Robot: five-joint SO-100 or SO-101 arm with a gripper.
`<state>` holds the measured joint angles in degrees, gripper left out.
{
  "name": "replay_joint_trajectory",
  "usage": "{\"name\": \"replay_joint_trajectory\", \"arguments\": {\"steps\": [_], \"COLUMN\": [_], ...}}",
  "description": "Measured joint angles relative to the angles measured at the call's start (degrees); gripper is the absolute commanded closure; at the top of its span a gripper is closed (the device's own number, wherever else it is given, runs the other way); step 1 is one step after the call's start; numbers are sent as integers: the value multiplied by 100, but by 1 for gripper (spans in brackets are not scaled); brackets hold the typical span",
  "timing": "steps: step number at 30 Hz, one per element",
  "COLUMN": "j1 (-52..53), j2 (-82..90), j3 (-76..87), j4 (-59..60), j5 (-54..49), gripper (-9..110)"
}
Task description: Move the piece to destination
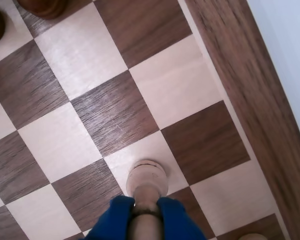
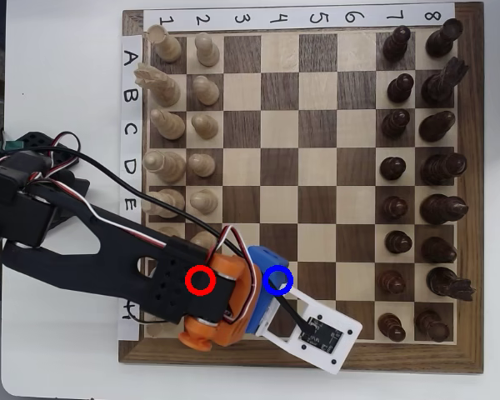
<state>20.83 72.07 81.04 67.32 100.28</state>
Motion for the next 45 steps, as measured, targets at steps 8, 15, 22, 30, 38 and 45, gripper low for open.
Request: {"name": "replay_joint_trajectory", "arguments": {"steps": [8, 15, 22, 30, 38, 45], "j1": [0, 0, 0, -44, -396, -580], "j2": [0, 0, 0, 0, 343, 932], "j3": [62, 97, 97, 97, 105, 105], "j4": [-149, -149, -149, -70, 352, 738], "j5": [0, 18, 18, 18, 18, 18], "gripper": [89, 78, 76, 76, 74, 73]}}
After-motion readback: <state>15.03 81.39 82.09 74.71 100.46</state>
